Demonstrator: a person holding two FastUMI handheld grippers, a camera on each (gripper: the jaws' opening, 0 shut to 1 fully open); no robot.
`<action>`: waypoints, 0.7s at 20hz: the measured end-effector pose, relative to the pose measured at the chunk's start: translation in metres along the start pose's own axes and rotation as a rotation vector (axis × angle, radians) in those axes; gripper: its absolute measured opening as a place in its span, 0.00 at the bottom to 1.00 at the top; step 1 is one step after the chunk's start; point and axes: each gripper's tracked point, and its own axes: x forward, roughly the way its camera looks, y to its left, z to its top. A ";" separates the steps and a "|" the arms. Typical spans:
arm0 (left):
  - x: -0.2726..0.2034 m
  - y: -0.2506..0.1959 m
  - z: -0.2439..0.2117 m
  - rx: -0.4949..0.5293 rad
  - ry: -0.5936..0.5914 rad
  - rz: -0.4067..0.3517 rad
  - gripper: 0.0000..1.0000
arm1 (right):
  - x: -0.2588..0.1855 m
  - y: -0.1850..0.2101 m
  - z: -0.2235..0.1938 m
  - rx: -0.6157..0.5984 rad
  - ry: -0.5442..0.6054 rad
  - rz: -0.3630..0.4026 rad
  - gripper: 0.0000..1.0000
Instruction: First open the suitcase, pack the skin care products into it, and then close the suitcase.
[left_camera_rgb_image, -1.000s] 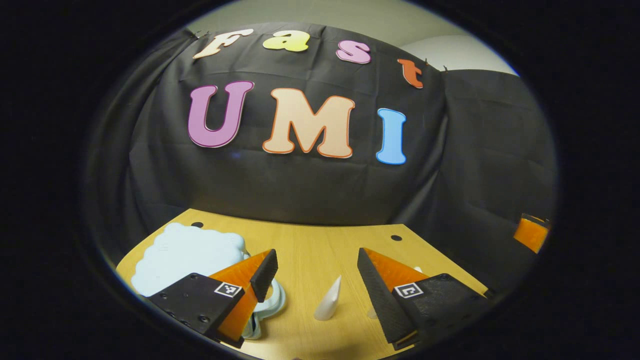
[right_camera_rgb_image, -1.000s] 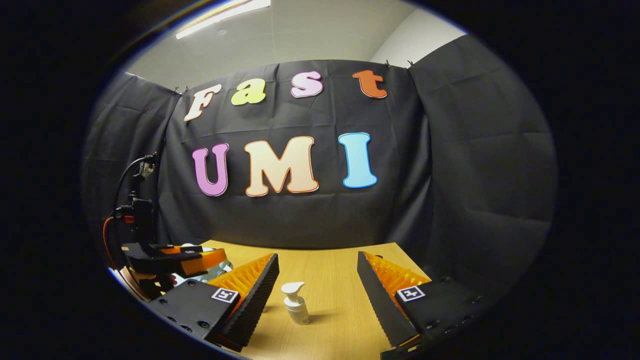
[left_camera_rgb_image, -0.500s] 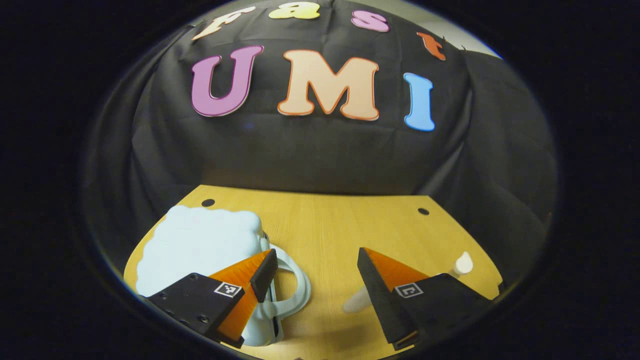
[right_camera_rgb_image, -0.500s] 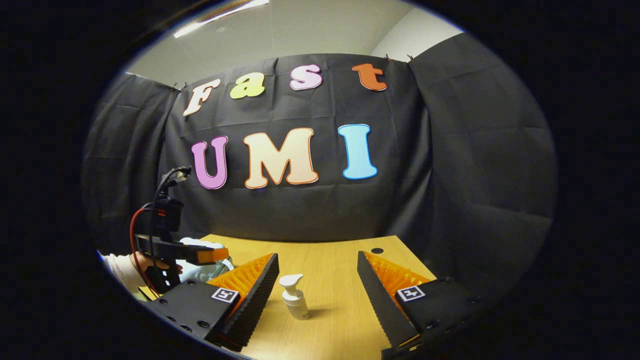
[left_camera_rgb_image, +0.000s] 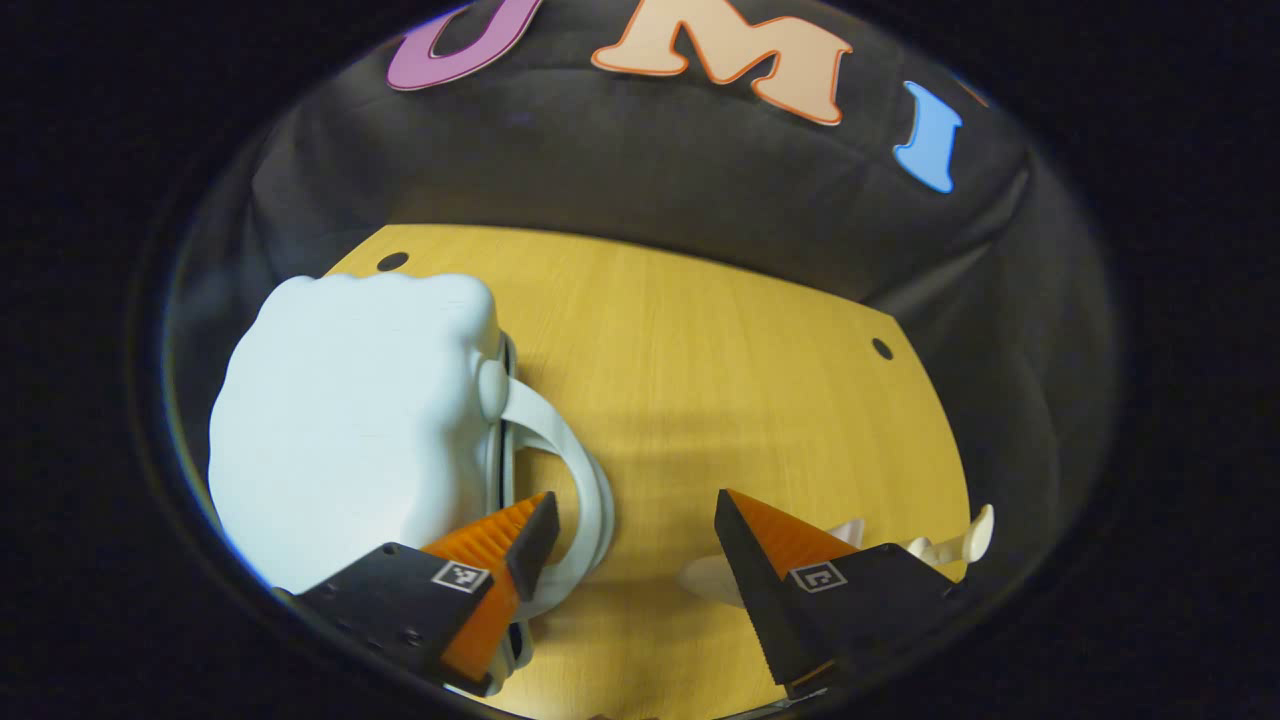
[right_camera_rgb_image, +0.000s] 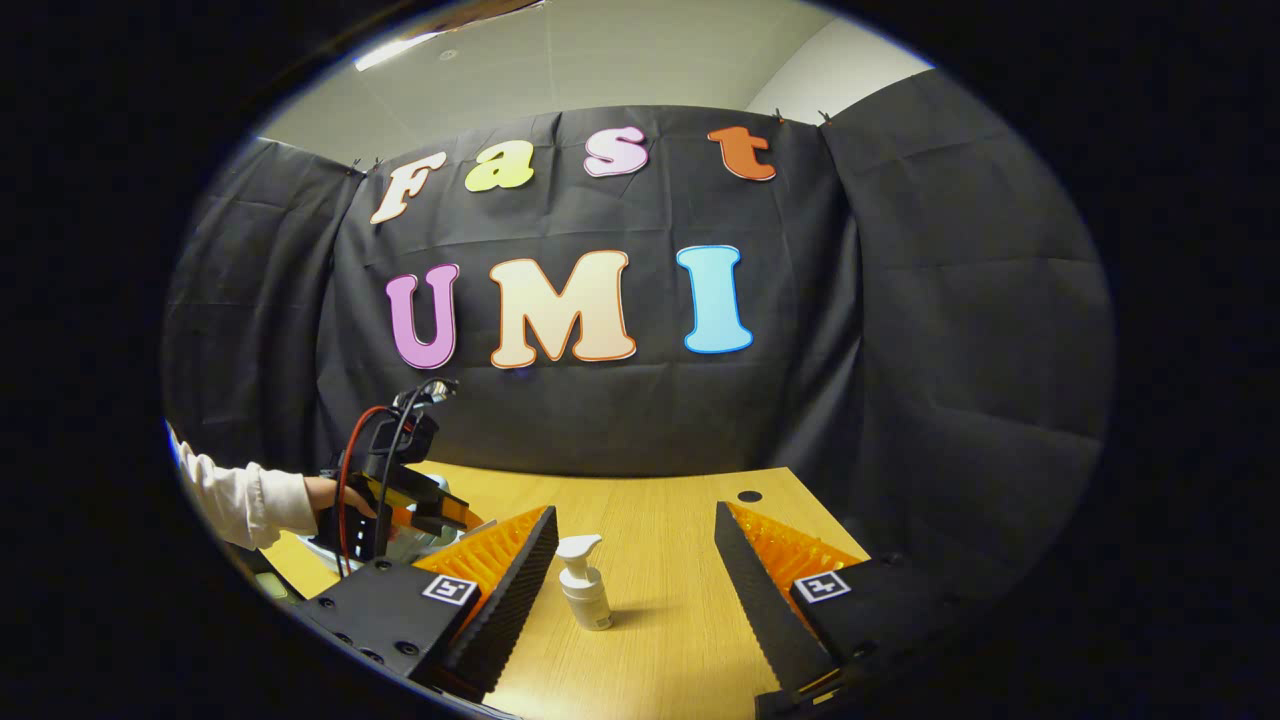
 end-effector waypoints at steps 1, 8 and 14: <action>0.005 0.002 0.003 0.014 0.011 0.017 0.91 | 0.000 -0.002 -0.001 0.005 -0.001 -0.003 0.99; 0.028 0.019 -0.011 0.098 0.194 0.133 0.84 | -0.001 -0.020 -0.006 0.020 -0.004 -0.027 1.00; 0.046 0.019 -0.033 0.075 0.330 0.126 0.78 | -0.003 -0.038 -0.005 0.026 -0.012 -0.057 0.99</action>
